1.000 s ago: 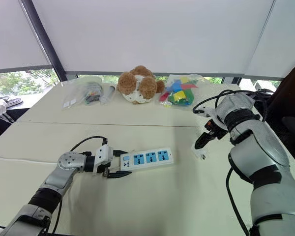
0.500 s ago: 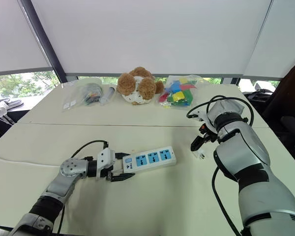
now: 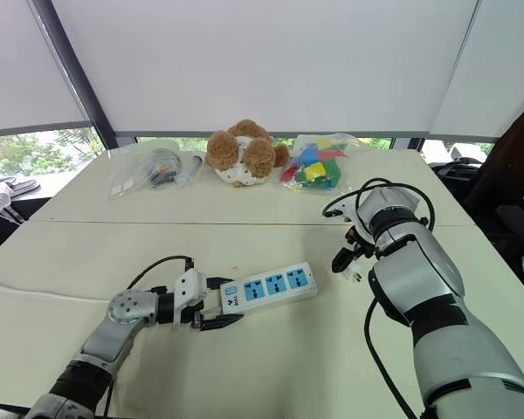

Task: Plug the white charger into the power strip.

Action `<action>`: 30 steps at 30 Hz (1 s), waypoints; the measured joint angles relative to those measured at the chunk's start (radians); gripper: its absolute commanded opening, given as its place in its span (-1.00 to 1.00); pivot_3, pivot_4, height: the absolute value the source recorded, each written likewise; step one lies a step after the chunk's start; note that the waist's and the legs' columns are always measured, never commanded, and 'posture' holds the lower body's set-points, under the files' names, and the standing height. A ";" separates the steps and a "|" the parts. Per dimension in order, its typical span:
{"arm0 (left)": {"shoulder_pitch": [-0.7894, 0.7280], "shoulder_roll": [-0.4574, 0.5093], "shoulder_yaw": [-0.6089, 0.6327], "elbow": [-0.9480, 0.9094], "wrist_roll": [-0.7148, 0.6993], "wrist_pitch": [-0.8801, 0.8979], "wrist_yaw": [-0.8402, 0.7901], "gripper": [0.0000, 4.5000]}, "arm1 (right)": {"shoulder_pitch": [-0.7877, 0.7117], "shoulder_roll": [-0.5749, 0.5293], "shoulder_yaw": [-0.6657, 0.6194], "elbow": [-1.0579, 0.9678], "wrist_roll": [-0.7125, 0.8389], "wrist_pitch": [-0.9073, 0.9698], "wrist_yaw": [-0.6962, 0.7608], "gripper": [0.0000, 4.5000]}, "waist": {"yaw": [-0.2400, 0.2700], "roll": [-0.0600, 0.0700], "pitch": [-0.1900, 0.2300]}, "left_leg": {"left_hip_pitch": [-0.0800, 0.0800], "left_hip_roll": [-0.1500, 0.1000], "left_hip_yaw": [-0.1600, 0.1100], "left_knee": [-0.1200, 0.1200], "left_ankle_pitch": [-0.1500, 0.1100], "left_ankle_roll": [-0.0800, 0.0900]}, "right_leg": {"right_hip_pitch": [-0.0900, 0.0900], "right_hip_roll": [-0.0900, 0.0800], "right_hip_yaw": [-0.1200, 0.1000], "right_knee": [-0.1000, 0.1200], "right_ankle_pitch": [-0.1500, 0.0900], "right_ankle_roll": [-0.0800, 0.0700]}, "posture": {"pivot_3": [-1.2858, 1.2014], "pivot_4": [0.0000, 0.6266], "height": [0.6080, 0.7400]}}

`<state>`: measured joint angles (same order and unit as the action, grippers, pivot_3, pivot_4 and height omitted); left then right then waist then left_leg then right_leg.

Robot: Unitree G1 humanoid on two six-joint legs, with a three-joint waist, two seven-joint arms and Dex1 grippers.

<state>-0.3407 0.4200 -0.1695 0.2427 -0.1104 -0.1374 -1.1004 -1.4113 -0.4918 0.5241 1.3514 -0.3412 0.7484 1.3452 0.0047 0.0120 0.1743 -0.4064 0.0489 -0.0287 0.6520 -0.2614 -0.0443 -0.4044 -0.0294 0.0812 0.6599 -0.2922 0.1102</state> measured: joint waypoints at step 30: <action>-0.223 0.045 -0.045 0.239 -0.051 0.049 -0.303 0.35 | 0.117 -0.158 -0.428 -0.325 0.379 -0.200 0.257 -0.68 | -0.025 0.001 0.000 | 0.000 0.000 -0.002 -0.003 0.000 0.000 | 0.000 0.001 -0.001 0.000 0.000 0.000 | 0.03 -0.52 0.98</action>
<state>-0.5638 0.4651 -0.2142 0.4820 -0.1615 -0.0880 -1.4031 -1.2946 -0.6493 0.0964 1.0260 0.0376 0.5487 1.6027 -0.0199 0.0126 0.1740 -0.4061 0.0491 -0.0309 0.6488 -0.2612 -0.0446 -0.4043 -0.0281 0.0806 0.6595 -0.2924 0.1104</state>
